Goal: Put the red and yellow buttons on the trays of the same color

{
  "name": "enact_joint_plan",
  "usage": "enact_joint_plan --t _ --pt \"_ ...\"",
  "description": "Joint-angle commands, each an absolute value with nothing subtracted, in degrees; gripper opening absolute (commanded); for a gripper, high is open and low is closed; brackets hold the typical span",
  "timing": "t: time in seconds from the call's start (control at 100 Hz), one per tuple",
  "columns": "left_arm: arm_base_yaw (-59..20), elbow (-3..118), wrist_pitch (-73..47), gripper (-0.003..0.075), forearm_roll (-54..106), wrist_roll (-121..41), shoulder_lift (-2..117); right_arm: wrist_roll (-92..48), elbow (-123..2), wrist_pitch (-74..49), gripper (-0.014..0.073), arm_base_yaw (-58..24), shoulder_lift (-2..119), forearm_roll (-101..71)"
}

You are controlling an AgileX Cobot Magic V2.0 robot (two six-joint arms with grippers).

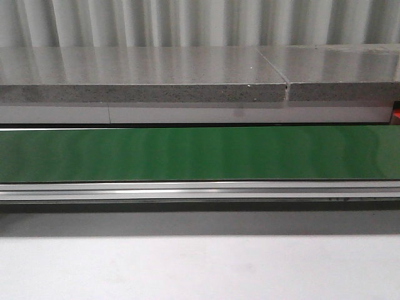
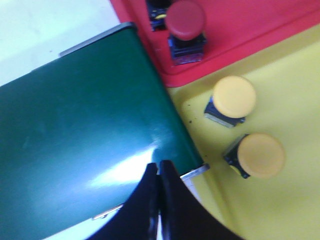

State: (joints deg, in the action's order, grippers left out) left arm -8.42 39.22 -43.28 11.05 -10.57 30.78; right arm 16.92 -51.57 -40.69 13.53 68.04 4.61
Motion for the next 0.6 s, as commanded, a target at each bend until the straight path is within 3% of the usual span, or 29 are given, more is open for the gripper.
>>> enact_joint_plan --t 0.0,0.31,0.59 --pt "-8.9 40.7 -39.5 -0.0020 11.9 -10.7 30.9 15.9 -52.8 -39.0 -0.0062 10.5 65.3 5.4" --pt "-8.9 40.7 -39.5 -0.0020 11.9 -10.7 30.9 0.0 -52.8 -41.0 -0.0062 -4.3 61.7 -2.8" --pt "-8.9 40.7 -39.5 -0.0020 11.9 -10.7 30.9 -13.7 -51.9 -41.1 -0.0067 -6.8 59.7 -16.1"
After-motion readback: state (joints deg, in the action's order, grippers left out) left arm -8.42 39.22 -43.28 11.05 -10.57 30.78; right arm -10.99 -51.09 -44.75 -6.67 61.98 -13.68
